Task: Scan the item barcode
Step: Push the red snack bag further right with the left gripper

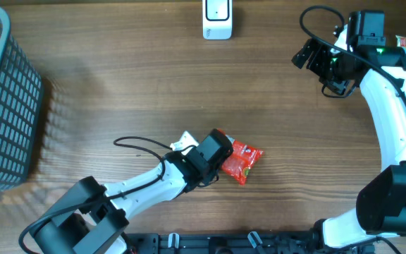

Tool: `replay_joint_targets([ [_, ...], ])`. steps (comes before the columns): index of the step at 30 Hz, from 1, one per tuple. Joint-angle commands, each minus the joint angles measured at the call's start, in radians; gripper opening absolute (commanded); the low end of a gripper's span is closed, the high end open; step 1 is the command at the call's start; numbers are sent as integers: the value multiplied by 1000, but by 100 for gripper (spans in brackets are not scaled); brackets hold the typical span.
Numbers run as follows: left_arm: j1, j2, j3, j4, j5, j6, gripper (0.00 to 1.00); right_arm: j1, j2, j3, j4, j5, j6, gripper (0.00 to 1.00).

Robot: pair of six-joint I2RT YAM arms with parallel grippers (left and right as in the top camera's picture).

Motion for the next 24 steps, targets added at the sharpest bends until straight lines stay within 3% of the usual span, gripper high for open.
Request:
replay_joint_targets([
  [1, 54, 11, -13, 26, -79, 166, 51, 2, 12, -4, 3, 13, 7, 100],
  [5, 125, 11, -13, 113, 8, 352, 57, 2, 12, -4, 3, 13, 7, 100],
  [11, 277, 11, -13, 335, 397, 684, 58, 2, 12, -4, 3, 13, 7, 100],
  [16, 428, 11, -13, 351, 695, 815, 52, 2, 12, -4, 3, 13, 7, 100],
  [21, 575, 11, -11, 352, 1071, 969, 54, 2, 12, -4, 3, 13, 7, 99],
  [24, 679, 9, -8, 352, 1198, 994, 61, 2, 12, -4, 3, 13, 7, 100],
])
